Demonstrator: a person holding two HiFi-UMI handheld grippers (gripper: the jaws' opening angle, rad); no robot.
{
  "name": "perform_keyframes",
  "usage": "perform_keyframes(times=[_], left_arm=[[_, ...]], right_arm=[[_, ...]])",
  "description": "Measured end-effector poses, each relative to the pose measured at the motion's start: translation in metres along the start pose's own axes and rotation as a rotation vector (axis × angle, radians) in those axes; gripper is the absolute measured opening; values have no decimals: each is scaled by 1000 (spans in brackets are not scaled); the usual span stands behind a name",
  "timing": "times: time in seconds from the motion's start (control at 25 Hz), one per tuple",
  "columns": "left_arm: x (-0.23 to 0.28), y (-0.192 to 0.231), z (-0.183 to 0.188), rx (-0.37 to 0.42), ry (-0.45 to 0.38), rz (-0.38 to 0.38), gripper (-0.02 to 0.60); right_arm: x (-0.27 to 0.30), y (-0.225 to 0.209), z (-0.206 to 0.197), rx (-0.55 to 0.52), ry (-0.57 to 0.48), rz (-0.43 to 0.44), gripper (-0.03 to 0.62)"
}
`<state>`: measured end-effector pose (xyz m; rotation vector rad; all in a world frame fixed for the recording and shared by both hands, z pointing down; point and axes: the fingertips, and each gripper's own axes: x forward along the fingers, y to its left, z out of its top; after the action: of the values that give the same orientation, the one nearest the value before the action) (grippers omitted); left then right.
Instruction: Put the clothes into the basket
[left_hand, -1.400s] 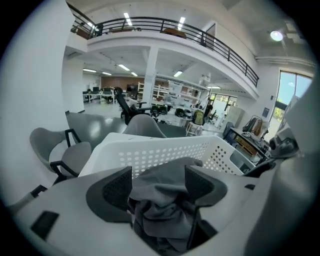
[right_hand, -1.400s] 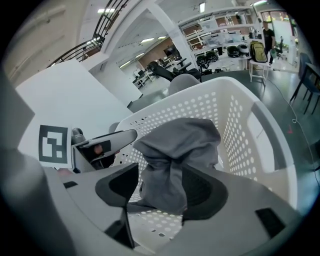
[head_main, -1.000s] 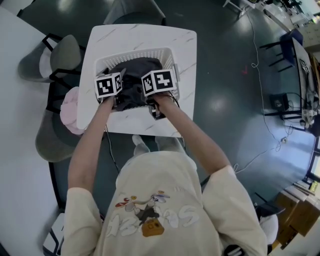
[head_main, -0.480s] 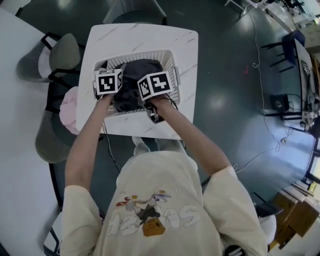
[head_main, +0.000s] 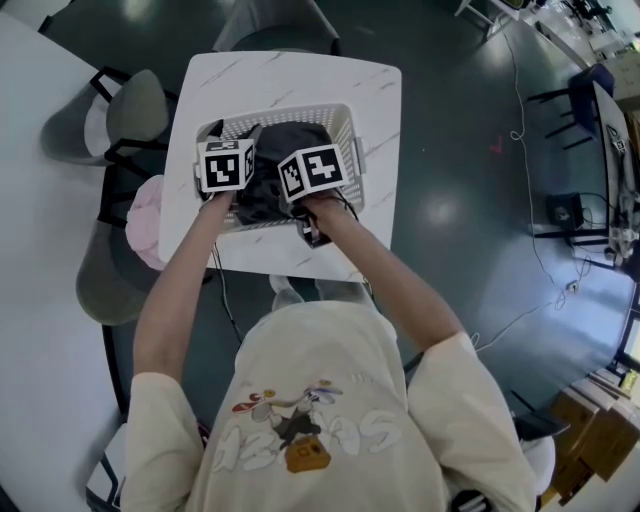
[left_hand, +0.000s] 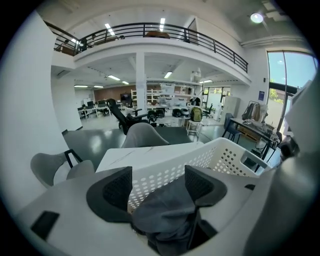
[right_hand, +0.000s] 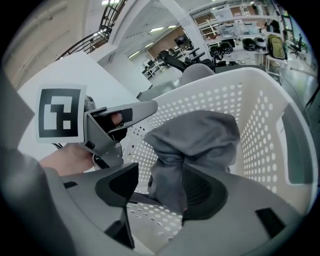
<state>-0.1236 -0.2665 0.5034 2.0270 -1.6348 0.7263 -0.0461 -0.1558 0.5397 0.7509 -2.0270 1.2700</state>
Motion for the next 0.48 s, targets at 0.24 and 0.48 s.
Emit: perform_keyframes(times=[0.24, 0.48], left_arm=[[-18, 10, 8, 6, -46, 52, 328], [-44, 30, 30, 109, -127, 166, 328]], right_arm=[[-8, 9, 1, -15, -23, 5, 256], [-14, 20, -3, -34, -29, 17, 256]])
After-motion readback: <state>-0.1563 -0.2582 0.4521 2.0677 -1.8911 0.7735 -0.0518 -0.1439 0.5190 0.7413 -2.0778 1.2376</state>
